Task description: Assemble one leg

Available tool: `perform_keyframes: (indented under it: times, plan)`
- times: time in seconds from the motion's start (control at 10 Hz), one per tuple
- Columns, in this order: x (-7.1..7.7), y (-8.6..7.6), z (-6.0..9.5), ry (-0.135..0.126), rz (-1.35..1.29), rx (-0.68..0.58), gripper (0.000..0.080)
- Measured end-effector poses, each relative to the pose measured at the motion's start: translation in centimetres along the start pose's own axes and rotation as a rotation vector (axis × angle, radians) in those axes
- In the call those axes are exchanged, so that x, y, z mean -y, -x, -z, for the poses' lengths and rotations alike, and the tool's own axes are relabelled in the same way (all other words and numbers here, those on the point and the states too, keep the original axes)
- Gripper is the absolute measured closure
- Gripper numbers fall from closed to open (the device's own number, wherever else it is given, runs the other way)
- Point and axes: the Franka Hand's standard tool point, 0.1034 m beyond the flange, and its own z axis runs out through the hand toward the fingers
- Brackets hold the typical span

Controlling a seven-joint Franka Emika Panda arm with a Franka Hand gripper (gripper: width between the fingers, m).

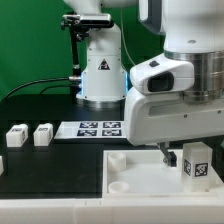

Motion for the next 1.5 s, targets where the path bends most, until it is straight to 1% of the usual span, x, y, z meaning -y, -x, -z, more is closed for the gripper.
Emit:
perform_keyframes:
  times: [0.1, 0.2, 0.3, 0.4, 0.6, 0.8, 1.0, 1.1, 1.3, 1.4, 1.5]
  plan:
    - [-0.01, 0.00, 0.00, 0.000, 0.000, 0.000, 0.0250]
    - [-0.01, 0.00, -0.01, 0.000, 0.000, 0.000, 0.0446]
    - [-0.01, 0.00, -0.01, 0.000, 0.000, 0.000, 0.0446]
    - [0.01, 0.00, -0.01, -0.001, -0.019, 0.000, 0.0508]
    - [0.02, 0.00, -0.01, -0.001, -0.045, 0.000, 0.0508]
    - [0.05, -0.08, 0.01, -0.028, -0.314, 0.000, 0.0508]
    - [0.21, -0.06, -0.01, -0.024, -0.627, 0.003, 0.0508]
    - [0.23, -0.08, -0.01, -0.026, -0.708, 0.004, 0.0508]
    - [0.31, -0.14, -0.01, -0.046, -0.965, 0.013, 0.0508]
    - [0.35, -0.29, 0.01, -0.053, -1.104, 0.009, 0.0508]
    - [0.28, -0.39, 0.02, -0.054, -1.199, 0.006, 0.0508]
